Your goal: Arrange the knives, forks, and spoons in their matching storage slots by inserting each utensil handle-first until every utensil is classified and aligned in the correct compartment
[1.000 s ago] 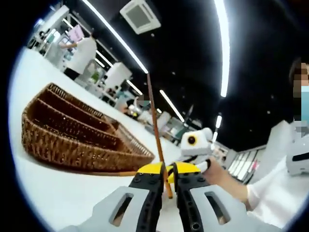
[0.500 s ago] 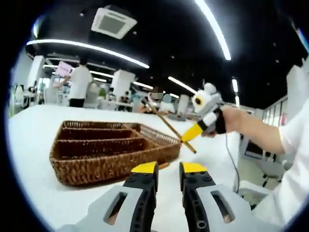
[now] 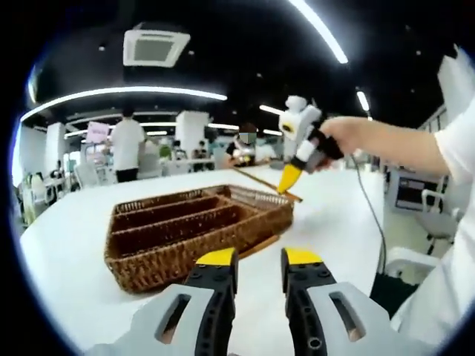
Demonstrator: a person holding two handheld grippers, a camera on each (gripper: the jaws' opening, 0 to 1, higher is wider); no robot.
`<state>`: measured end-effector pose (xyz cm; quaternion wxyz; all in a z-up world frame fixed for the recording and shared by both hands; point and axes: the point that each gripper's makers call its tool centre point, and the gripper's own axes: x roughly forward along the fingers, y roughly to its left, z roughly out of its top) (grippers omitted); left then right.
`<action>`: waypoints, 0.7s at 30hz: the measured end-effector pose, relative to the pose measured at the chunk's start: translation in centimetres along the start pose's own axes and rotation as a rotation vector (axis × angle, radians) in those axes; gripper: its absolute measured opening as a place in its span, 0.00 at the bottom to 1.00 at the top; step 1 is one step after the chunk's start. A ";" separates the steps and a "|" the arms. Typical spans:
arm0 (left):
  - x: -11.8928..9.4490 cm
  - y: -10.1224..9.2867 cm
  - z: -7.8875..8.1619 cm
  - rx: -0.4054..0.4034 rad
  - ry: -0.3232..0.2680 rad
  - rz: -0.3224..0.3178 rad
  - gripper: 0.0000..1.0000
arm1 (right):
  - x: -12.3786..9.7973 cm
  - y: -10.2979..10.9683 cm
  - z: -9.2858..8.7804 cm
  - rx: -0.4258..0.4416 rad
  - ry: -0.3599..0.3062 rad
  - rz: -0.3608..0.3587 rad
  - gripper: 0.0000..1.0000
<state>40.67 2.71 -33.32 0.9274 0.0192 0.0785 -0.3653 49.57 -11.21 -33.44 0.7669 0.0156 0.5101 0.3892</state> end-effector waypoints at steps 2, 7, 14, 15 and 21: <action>0.0 0.1 0.0 0.029 0.009 0.007 0.23 | -0.1 -0.3 0.3 0.018 0.009 -0.015 0.05; 0.3 -0.1 0.5 0.133 0.036 0.018 0.29 | -0.6 -1.8 1.1 0.098 0.069 -0.096 0.05; 0.5 -0.3 1.3 0.192 0.045 0.012 0.33 | -0.3 -3.6 1.6 0.179 0.127 -0.201 0.05; 0.5 -0.3 1.4 0.193 0.044 0.010 0.33 | 0.1 -3.4 1.5 0.204 0.143 -0.204 0.05; 0.5 -0.4 1.3 0.190 0.043 0.007 0.33 | 1.6 -4.5 1.1 0.276 0.202 -0.283 0.05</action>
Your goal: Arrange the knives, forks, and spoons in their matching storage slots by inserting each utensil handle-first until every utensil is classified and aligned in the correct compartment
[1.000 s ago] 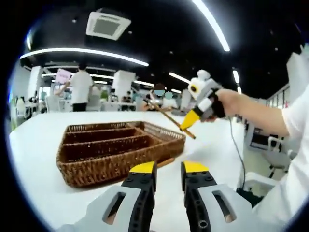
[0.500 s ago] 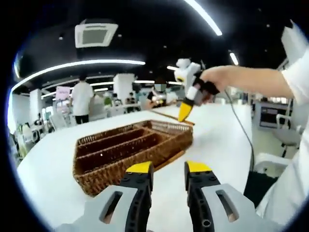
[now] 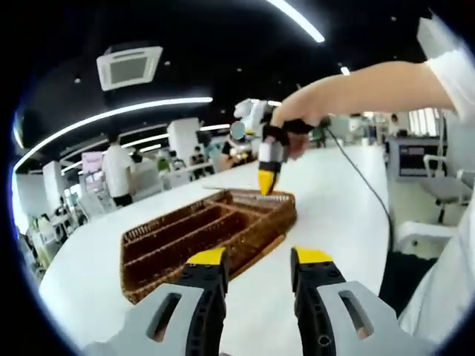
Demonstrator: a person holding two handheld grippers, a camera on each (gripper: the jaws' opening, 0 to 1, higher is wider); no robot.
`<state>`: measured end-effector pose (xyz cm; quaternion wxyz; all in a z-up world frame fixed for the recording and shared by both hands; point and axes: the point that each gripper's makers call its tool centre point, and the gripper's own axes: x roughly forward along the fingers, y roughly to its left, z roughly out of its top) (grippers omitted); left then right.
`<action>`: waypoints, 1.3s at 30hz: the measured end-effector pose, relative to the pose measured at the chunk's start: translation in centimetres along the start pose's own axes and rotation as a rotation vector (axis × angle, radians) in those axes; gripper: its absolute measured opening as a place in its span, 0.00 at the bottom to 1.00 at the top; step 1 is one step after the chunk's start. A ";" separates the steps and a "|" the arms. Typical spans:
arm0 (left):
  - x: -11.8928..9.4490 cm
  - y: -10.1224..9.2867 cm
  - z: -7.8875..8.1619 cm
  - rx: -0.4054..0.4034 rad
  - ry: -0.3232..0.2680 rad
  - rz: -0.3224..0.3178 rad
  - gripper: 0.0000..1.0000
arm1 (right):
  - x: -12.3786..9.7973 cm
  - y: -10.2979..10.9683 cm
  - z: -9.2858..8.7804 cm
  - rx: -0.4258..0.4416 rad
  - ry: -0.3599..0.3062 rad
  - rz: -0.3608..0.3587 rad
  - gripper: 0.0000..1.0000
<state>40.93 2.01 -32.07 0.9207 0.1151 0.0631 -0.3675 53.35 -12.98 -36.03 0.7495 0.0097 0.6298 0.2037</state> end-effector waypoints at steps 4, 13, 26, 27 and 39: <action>0.0 -0.1 -0.4 0.002 0.014 -0.004 0.33 | 0.6 -0.3 -0.3 0.048 0.032 -0.022 0.06; 0.1 -0.2 -0.6 -0.017 0.021 -0.009 0.32 | 1.4 -1.8 -0.4 0.105 0.040 -0.097 0.06; -0.2 -0.6 -1.0 -0.010 0.031 -0.008 0.32 | 3.1 -1.6 -0.7 0.178 0.074 -0.138 0.06; -0.2 -0.6 -1.0 -0.011 0.030 -0.007 0.32 | 3.2 -1.5 -0.6 0.183 0.073 -0.139 0.06; -0.6 -0.4 -1.4 -0.017 0.033 -0.002 0.32 | 4.0 -1.7 -1.2 0.222 0.088 -0.135 0.06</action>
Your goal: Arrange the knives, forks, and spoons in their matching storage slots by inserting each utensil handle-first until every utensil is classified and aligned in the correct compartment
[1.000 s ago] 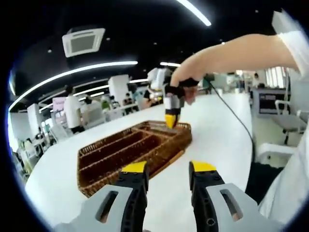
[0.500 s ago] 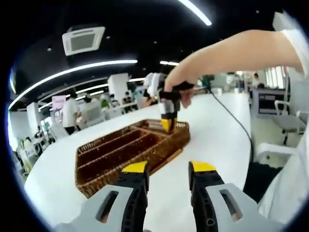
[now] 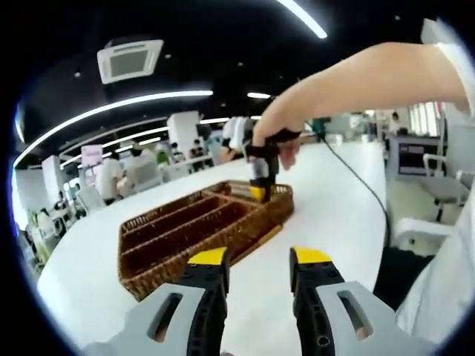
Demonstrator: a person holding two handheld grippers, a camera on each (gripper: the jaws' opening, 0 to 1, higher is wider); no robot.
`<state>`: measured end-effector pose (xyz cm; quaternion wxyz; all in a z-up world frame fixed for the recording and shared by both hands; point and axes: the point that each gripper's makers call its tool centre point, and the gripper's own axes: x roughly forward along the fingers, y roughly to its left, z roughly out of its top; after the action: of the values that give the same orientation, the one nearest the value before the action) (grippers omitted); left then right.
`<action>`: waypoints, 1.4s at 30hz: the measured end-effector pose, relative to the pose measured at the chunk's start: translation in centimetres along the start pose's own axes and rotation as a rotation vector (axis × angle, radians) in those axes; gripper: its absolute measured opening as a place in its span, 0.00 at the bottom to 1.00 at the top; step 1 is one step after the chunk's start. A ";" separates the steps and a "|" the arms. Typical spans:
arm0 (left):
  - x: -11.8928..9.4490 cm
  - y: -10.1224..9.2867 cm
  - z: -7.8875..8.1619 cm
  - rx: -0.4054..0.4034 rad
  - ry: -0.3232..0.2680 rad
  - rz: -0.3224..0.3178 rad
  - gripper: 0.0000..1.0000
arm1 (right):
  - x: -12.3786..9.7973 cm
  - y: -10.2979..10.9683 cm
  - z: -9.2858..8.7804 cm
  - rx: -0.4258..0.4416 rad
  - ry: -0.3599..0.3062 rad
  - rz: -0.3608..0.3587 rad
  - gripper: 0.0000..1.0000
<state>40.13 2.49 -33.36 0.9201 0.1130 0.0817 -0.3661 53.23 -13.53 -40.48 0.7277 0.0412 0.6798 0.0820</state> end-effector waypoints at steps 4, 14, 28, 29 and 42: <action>-0.1 0.1 -0.1 0.001 0.003 0.002 0.32 | 0.5 -0.3 -0.2 0.001 0.009 -0.010 0.06; -0.4 0.2 -0.4 0.006 0.013 0.008 0.31 | 0.7 -0.2 -0.1 -0.056 -0.005 -0.026 0.07; -0.6 0.4 -0.2 0.003 0.013 0.010 0.31 | 0.4 -0.2 0.6 -0.102 -0.003 -0.035 0.12; -0.6 0.4 -0.2 0.003 0.012 0.010 0.31 | 0.3 -0.3 0.7 -0.111 -0.008 -0.043 0.12; -0.8 0.5 -0.4 -0.006 0.015 0.011 0.31 | -0.6 0.0 1.3 -0.152 -0.034 -0.046 0.14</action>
<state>39.90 3.51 -33.51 0.9218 0.1134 0.0891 -0.3599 54.49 -13.54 -39.78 0.7417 -0.0285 0.6601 0.1158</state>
